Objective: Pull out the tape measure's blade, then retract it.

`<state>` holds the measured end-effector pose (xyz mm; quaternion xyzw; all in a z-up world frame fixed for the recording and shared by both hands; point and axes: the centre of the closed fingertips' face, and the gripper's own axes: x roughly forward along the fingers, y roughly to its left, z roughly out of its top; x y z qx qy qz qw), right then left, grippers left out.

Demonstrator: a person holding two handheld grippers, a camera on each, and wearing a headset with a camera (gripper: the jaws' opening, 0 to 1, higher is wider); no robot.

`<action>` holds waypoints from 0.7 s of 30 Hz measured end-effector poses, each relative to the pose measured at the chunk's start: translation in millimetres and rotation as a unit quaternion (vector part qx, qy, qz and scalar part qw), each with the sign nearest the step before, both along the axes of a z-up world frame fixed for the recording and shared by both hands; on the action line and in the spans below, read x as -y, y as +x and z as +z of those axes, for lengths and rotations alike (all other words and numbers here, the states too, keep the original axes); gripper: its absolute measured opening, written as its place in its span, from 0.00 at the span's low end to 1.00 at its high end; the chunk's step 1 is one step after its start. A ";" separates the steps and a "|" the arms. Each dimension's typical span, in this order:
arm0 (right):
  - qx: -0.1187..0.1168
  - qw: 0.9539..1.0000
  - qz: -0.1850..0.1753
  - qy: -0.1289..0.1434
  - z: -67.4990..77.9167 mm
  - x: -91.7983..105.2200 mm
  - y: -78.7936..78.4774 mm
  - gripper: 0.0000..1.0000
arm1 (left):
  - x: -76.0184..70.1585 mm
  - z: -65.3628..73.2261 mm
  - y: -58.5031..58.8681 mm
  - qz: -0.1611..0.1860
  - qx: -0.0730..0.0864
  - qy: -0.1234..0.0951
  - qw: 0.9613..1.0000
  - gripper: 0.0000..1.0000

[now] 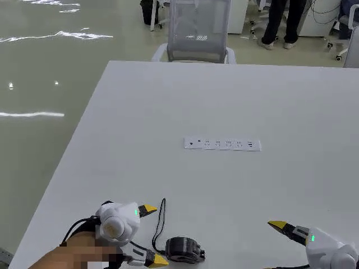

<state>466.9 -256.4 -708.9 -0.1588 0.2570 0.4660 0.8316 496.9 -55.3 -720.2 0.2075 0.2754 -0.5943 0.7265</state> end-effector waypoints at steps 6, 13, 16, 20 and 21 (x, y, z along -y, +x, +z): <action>-0.003 1.000 0.014 -0.001 -3.6 -11.6 0.1 0.72 | 9.5 -11.0 -0.2 -0.030 0.013 0.024 0.999 0.76; -0.009 0.999 0.031 -0.008 -12.5 -24.2 -3.4 0.70 | 17.1 -16.9 -1.9 -0.047 0.005 0.031 0.998 0.70; -0.012 0.999 0.040 -0.012 -14.8 -30.5 -3.6 0.68 | 20.1 -21.5 -2.4 -0.049 -0.004 0.037 0.998 0.69; -0.012 0.998 0.054 -0.019 -18.7 -40.2 -0.8 0.66 | 21.9 -31.2 -8.2 -0.067 -0.010 0.062 0.996 0.65; -0.012 0.998 0.057 -0.019 -18.9 -42.6 -0.3 0.65 | 23.1 -31.6 -8.9 -0.070 -0.008 0.064 0.995 0.64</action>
